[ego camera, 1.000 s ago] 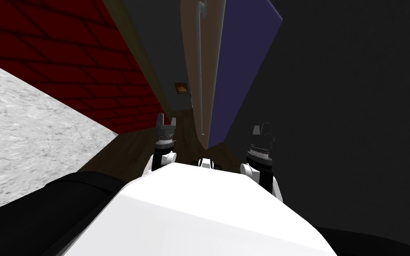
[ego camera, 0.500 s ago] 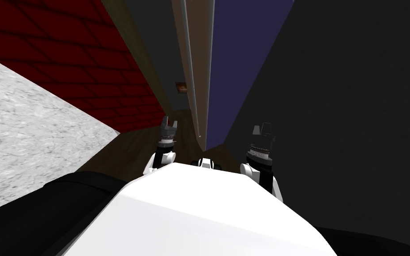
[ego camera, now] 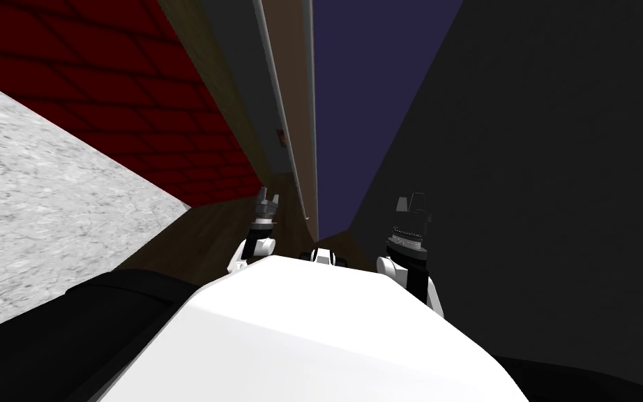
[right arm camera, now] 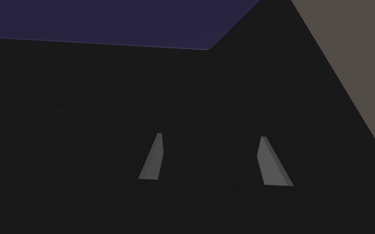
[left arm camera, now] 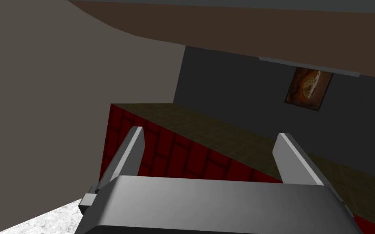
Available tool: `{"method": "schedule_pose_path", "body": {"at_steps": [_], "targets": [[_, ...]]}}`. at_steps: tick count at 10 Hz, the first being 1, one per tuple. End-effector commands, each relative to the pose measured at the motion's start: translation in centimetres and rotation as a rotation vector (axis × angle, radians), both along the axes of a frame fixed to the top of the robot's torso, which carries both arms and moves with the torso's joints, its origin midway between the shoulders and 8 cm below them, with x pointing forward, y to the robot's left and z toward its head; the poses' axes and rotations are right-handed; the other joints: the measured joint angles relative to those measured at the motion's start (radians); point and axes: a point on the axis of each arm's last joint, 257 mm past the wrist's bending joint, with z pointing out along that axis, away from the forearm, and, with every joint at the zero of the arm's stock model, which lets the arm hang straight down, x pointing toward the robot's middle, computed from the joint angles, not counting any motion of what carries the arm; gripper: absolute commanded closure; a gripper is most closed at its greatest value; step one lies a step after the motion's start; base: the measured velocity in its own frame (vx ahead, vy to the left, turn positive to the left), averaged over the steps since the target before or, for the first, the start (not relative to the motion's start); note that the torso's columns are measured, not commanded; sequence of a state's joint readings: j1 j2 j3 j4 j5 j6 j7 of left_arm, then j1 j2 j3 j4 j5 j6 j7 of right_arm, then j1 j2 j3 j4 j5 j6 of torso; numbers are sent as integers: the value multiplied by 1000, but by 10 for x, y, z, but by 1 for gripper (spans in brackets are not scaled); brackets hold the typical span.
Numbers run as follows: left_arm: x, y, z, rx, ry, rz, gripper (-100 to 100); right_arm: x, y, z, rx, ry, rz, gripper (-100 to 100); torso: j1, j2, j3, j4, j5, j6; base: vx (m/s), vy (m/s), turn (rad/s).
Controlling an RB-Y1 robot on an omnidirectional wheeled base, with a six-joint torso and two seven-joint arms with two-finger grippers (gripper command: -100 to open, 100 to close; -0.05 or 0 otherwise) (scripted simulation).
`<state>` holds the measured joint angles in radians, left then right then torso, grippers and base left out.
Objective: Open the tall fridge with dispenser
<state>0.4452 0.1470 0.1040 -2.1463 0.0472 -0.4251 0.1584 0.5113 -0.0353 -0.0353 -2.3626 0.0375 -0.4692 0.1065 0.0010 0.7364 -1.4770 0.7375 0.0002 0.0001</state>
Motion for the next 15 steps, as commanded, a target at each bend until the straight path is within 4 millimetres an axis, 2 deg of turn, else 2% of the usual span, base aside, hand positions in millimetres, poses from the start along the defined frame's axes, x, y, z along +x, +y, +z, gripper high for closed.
{"method": "schedule_pose_path", "body": {"at_steps": [1, 4, 6, 8, 11, 13, 15], "targets": [[10, 19, -25, -33, 67, 20, -100, 0, 0, 0, 0, 0, 0, 0, 0, 1, 0, 0, 0, 0, 158, -187, 101], [20, 45, -61, -96, 153, 56, -100, 0, 0, 0, 0, 0, 0, 0, -3, 1, 1, 0, -1, 0, 167, -226, 103], [23, 54, -75, -127, 182, 71, -100, 0, 0, 0, 0, 0, 0, 0, 2, 4, 2, 1, 0, 0, 107, -156, 57], [26, 69, -105, -214, 232, 106, -100, 0, 0, 0, 0, 0, 0, 0, 1, 2, 1, 1, 1, 0, 131, -176, 117], [25, 73, -126, -304, 254, 133, -100, 0, 0, 0, 0, 0, 0, 0, -1, -8, -4, -5, 4, 10, 75, -102, 62], [24, 71, -136, -362, 259, 148, -100, 0, 0, 0, 0, 0, 0, 0, -3, -12, -6, -5, 3, 10, 34, -68, 23], [22, 74, -136, -361, 253, 155, -100, 0, 0, 0, 0, 0, 0, 0, 1, -11, -6, -5, 3, 7, 8, -23, 3]]}}
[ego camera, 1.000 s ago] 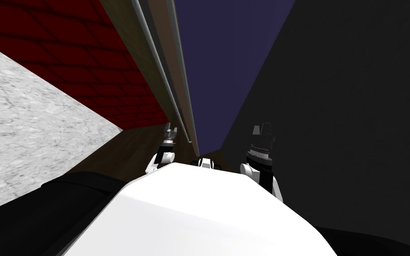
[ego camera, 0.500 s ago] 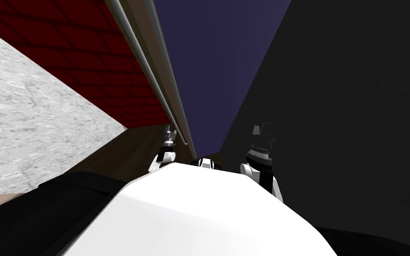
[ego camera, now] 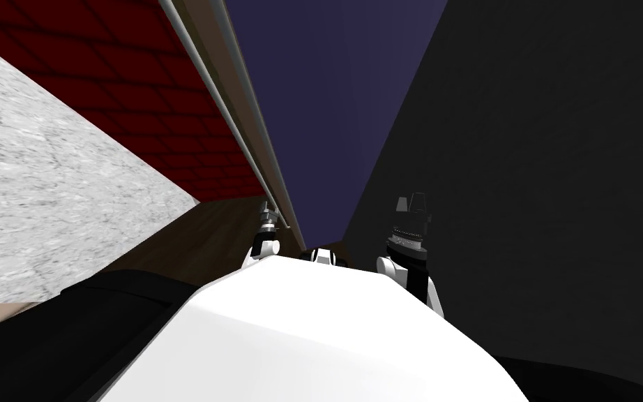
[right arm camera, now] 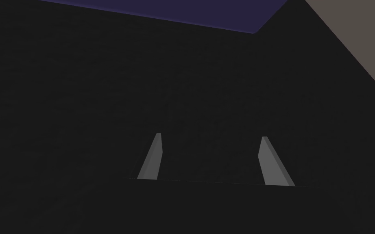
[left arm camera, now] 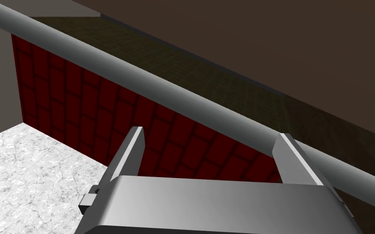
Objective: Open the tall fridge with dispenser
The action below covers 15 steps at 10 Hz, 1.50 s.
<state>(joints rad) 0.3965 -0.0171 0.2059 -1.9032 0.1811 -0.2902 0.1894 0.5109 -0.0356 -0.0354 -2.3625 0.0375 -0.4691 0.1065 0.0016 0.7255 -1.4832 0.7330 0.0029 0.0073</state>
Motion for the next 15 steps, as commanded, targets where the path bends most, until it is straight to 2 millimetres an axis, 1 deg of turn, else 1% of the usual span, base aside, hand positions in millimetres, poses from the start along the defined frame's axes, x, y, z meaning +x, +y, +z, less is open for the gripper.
{"method": "schedule_pose_path", "body": {"at_steps": [1, 3, 4, 5, 6, 7, 8, 12, 15], "targets": [[-3, 3, 8, 3, -3, 6, -100, 0, 0, 0, 0, 0, 0, 0, 2, 3, 2, 1, 0, -1, 29, 9, 32], [-4, 5, 15, 5, -3, 8, -100, 0, 0, 0, 0, 0, 0, 0, 1, 1, 0, 5, -4, 0, 55, 7, 27], [-8, 7, 5, 2, 16, 15, -100, 0, 0, 0, 0, 0, 0, 0, -2, -1, -1, 6, -6, 2, 10, 5, 47], [-2, 2, 5, 2, -3, 4, 100, 0, 0, 0, 0, 0, 0, 0, -3, 0, 0, 4, -4, 1, -47, -3, -70], [-1, 1, 2, 1, -3, 3, 100, 0, 0, 0, 0, 0, 0, 0, -4, 5, 2, 6, -5, 0, -46, -9, -70], [-3, 2, 1, -1, 7, 7, 100, 0, 0, 0, 0, 0, 0, 0, -4, 11, 6, 6, -5, -5, -15, -6, -7], [-1, 3, 3, 29, 9, -11, -100, 0, 0, 0, 0, 0, 0, 0, -2, 12, 7, 5, -4, -7, 0, 0, 0], [6, 8, -1, 71, 23, -56, -100, 0, 0, 0, 0, 0, 0, 0, 0, 10, 6, 4, -2, -6, -10, 5, 3], [12, 9, -15, 45, 30, -81, -100, 0, 0, 0, 0, 0, 0, 0, 0, 8, 4, 3, -2, -6, -13, 10, -3]]}}
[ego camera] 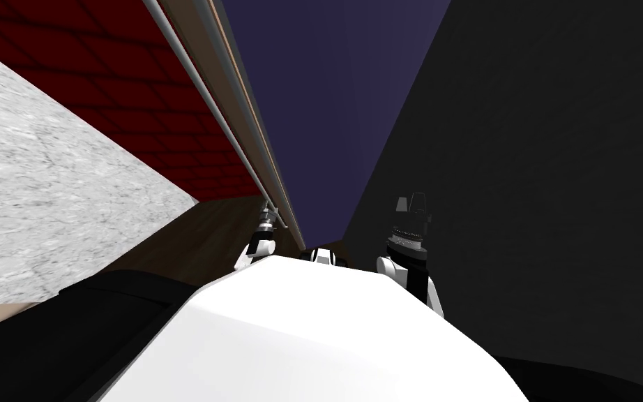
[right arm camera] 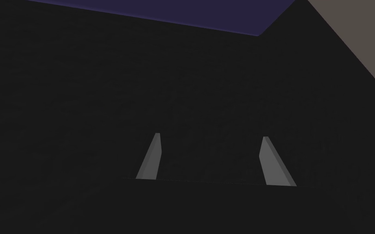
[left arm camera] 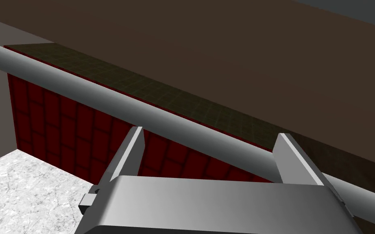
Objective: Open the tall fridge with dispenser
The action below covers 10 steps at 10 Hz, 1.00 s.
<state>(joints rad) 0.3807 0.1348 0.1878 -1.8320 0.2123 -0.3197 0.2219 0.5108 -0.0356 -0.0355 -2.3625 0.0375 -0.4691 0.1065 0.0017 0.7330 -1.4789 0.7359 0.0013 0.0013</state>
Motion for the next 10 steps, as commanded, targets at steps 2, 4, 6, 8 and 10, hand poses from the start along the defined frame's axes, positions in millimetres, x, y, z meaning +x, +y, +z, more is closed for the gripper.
{"method": "schedule_pose_path", "body": {"at_steps": [2, 4, 6, 8, 10], "targets": [[5, -1, -23, -60, 10, -17, -100, 0, 0, 0, 0, 0, 0, 0, 1, -1, 0, -2, 2, 1, -10, 12, -1], [7, -3, -32, -93, 12, -19, -100, 0, 0, 0, 0, 0, 0, 0, 5, -3, -1, -6, 6, -1, -10, 6, -1], [8, -5, -42, -125, 14, -21, -100, 0, 0, 0, 0, 0, 0, 0, 7, -4, -2, -8, 8, -2, -7, 7, -5], [9, -6, -46, -141, 15, -22, -100, 0, 0, 0, 0, 0, 0, 0, 8, -5, -2, -10, 9, -2, 1, 7, -4], [9, -7, -51, -156, 16, -22, -100, 0, 0, 0, 0, 0, 0, 0, 9, -5, -1, -10, 10, -3, -10, -4, 6]]}}
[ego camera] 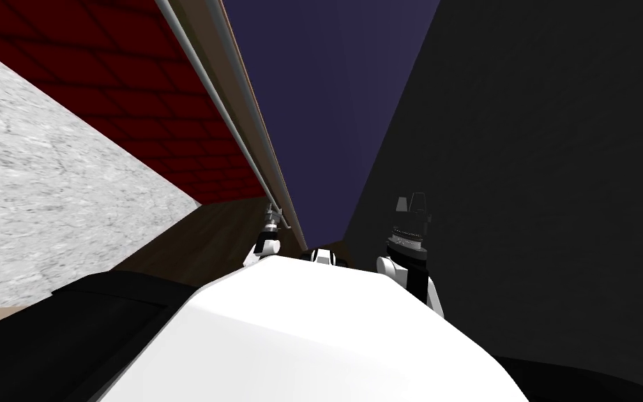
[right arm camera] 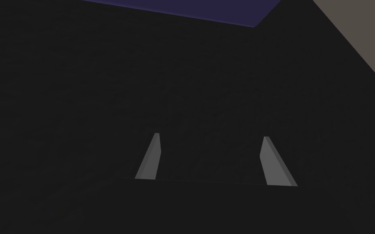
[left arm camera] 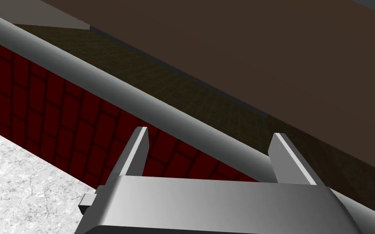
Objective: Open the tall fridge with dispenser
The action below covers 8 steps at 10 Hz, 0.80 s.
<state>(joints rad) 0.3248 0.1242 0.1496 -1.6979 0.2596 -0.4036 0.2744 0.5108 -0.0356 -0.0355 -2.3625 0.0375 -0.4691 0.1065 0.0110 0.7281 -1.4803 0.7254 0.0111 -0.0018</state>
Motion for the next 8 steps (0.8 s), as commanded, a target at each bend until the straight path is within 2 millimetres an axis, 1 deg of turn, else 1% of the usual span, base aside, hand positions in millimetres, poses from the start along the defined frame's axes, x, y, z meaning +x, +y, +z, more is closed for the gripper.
{"method": "schedule_pose_path", "body": {"at_steps": [1, 2, 3, 4, 6, 8], "targets": [[-2, 2, -31, -59, 47, 3, -100, 0, 0, 0, 0, 0, 0, 0, -2, 2, 0, 5, -4, 1, -21, 3, 5], [-2, 1, -35, -73, 48, 2, -100, 0, 0, 0, 0, 0, 0, 0, -7, 6, 2, 10, -8, 2, -10, 19, 7], [-1, -1, -44, -99, 51, 0, -100, 0, 0, 0, 0, 0, 0, 0, -10, 9, 4, 12, -10, 2, -8, 21, 1], [-1, -2, -48, -111, 53, -2, -100, 0, 0, 0, 0, 0, 0, 0, -12, 10, 4, 12, -11, 3, -9, 11, -10], [1, -5, -63, -155, 60, -7, -100, 0, 0, 0, 0, 0, 0, 0, -11, 10, 4, 12, -11, 2, -17, 6, -2], [1, -6, -72, -180, 63, -9, -100, 0, 0, 0, 0, 0, 0, 0, -11, 10, 4, 13, -11, 2, -13, 9, 0]]}}
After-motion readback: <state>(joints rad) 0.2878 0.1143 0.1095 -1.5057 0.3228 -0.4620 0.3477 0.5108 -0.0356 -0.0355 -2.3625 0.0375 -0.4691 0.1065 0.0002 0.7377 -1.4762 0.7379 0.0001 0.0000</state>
